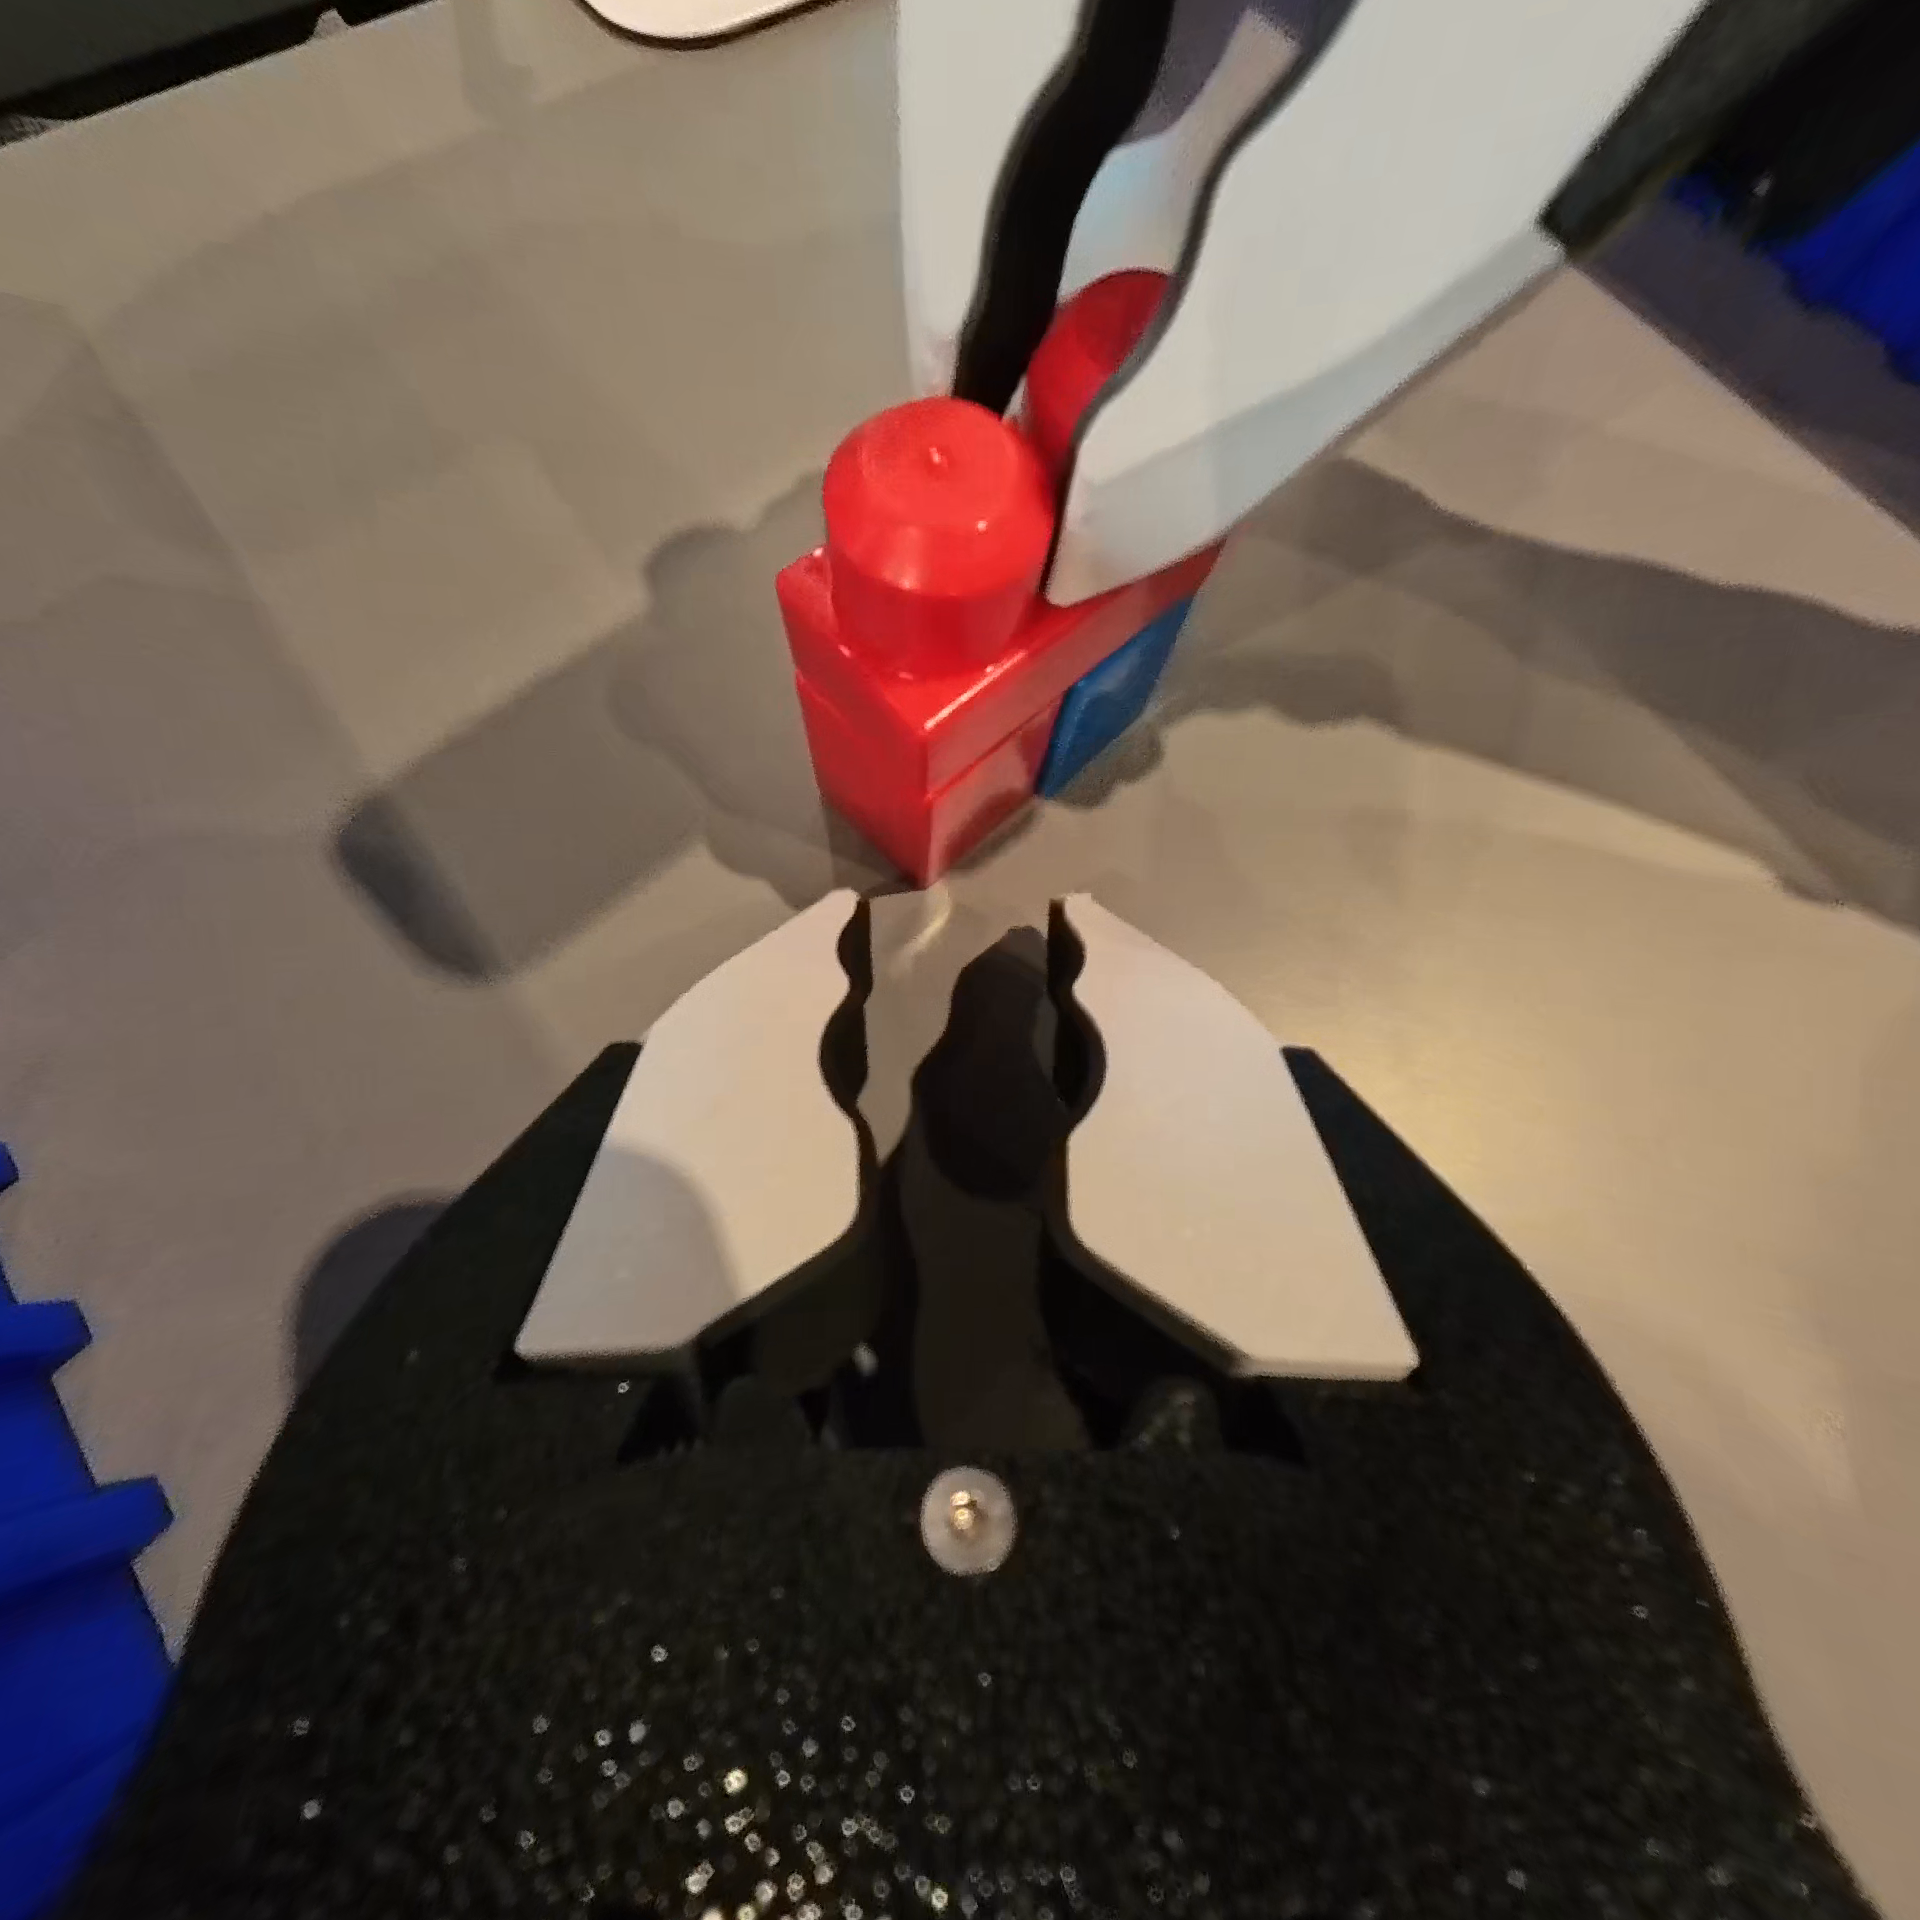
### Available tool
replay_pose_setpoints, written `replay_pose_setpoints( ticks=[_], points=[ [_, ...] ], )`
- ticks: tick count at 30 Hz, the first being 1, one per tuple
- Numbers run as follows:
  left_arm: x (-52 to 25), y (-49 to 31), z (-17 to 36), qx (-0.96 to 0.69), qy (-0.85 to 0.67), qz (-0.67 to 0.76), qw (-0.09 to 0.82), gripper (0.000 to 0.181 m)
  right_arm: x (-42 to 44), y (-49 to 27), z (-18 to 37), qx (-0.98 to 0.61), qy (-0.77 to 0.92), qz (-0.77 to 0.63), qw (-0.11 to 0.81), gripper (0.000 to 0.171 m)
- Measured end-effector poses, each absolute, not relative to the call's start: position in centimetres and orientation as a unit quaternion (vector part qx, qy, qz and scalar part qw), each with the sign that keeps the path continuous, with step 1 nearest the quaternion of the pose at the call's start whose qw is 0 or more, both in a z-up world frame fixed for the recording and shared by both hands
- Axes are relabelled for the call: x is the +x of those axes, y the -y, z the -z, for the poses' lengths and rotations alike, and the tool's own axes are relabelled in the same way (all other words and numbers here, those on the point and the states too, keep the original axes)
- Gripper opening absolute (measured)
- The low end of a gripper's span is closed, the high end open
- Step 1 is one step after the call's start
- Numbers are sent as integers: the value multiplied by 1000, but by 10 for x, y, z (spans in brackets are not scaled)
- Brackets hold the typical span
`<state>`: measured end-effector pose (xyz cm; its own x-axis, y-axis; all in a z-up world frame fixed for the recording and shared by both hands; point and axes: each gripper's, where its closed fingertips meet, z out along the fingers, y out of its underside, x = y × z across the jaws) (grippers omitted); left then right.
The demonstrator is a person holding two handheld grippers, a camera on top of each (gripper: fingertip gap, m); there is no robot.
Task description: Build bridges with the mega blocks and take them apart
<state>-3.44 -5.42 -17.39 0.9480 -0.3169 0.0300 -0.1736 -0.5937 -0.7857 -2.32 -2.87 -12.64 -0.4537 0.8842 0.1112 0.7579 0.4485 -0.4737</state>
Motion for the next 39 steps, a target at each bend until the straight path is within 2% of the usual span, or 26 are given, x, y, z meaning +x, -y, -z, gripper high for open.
replay_pose_setpoints(
  ticks=[1,3,7,9,11,16,19,20,21,26,31,35,39],
  points=[
    [-34,55,174,-888,-140,84,431,34,-23,28,126,-496,831,-173,185,19],
    [-34,54,173,-886,-140,79,435,44,-29,26,114,-512,801,-198,240,39],
    [-37,53,167,-876,-145,67,456,50,-21,30,88,-538,693,-356,323,81],
    [-40,53,163,-869,-144,64,469,51,-6,18,109,-559,670,-349,343,88],
    [-41,53,159,-864,-140,70,479,51,1,15,131,-578,661,-354,322,90],
    [-38,53,154,-855,-145,87,490,53,-12,9,146,-570,680,-344,309,61],
    [-35,54,152,-849,-157,96,495,56,-17,15,160,-572,693,-343,273,55],
    [-35,54,151,-846,-161,99,499,59,-16,18,167,-572,700,-337,262,42],
    [-34,55,149,-843,-164,103,503,62,-15,21,168,-568,701,-341,263,40],
    [-14,65,146,-823,-220,171,495,73,10,66,165,-496,739,-404,208,39],
    [20,100,153,-792,-342,267,429,64,32,95,164,-449,758,-425,209,38],
    [29,117,170,-798,-398,254,376,64,39,102,166,-432,770,-405,235,38],
    [31,118,176,-793,-426,206,382,52,41,99,175,-455,775,-374,228,47]
  ],
)
